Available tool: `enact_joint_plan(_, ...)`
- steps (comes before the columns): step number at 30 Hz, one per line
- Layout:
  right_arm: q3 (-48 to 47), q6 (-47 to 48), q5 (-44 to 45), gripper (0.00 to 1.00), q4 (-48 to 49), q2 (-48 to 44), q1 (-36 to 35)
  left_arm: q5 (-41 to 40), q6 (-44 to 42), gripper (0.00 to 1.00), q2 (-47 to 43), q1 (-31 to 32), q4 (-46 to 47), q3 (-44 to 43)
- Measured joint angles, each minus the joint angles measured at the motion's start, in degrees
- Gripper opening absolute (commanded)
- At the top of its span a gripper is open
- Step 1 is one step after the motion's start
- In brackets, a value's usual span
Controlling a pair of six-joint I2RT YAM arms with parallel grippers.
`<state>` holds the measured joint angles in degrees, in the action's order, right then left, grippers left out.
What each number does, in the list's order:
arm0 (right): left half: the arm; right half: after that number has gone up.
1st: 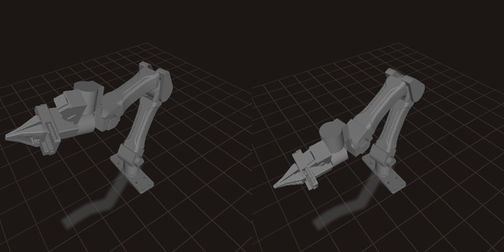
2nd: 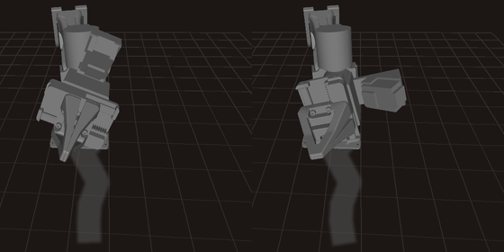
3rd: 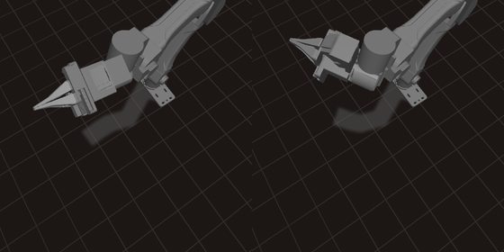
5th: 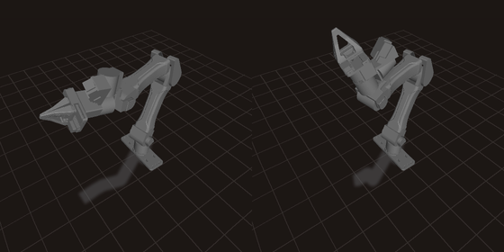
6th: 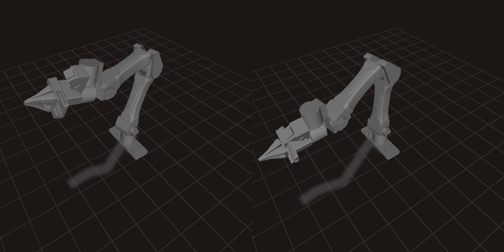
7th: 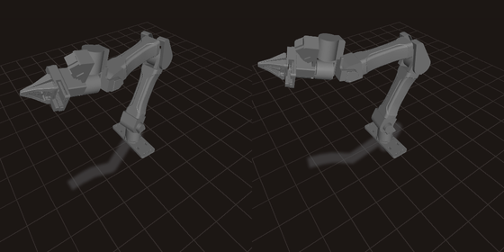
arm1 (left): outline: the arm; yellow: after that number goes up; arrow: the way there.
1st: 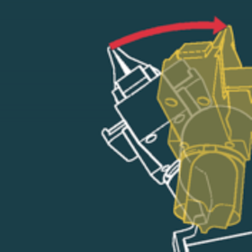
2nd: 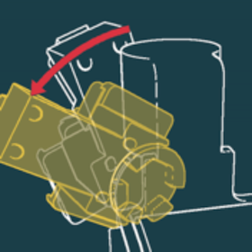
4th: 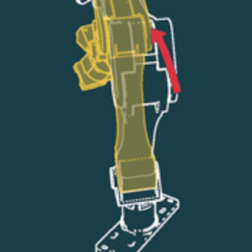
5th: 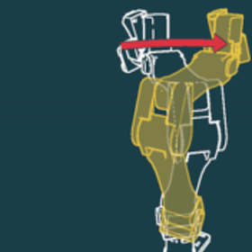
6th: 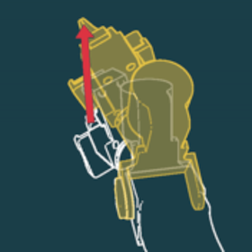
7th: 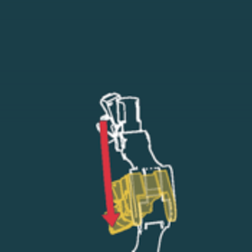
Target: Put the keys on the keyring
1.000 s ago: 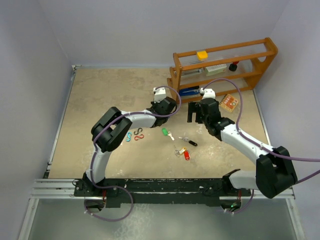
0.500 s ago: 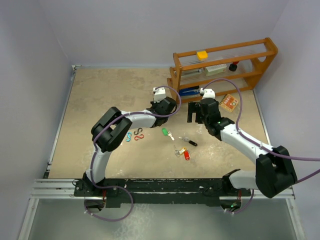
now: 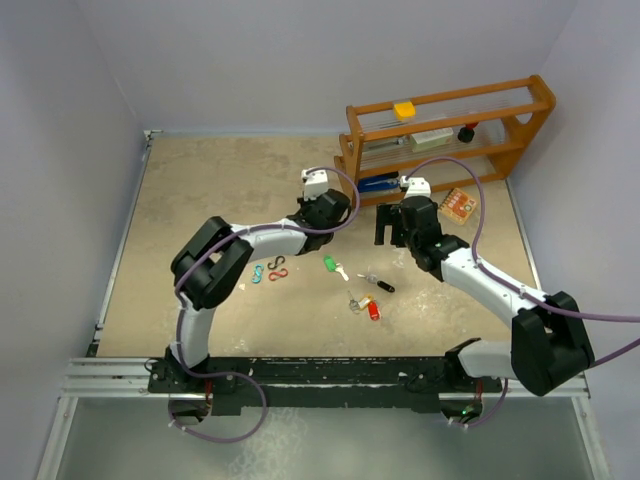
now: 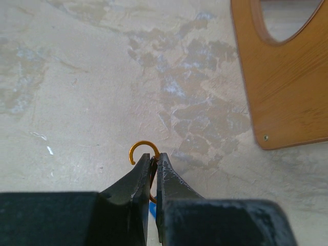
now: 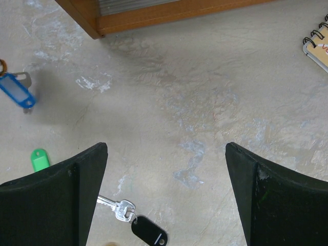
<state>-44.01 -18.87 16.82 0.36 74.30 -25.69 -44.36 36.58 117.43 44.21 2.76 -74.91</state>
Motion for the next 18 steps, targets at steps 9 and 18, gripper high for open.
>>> enact_joint_plan(9, 0.0, 0.0, 0.0, 1.00, 0.0, 0.0, 0.2, -2.0, -2.0, 0.00, -10.5, -0.1, 2.9, 4.5)
enact_joint_plan(18, 0.0, 0.0, -0.1, 1.00, 0.0, 0.0, 0.2, 3.9, -1.2, 0.00, -23.4, -7.7, 13.9, 19.1)
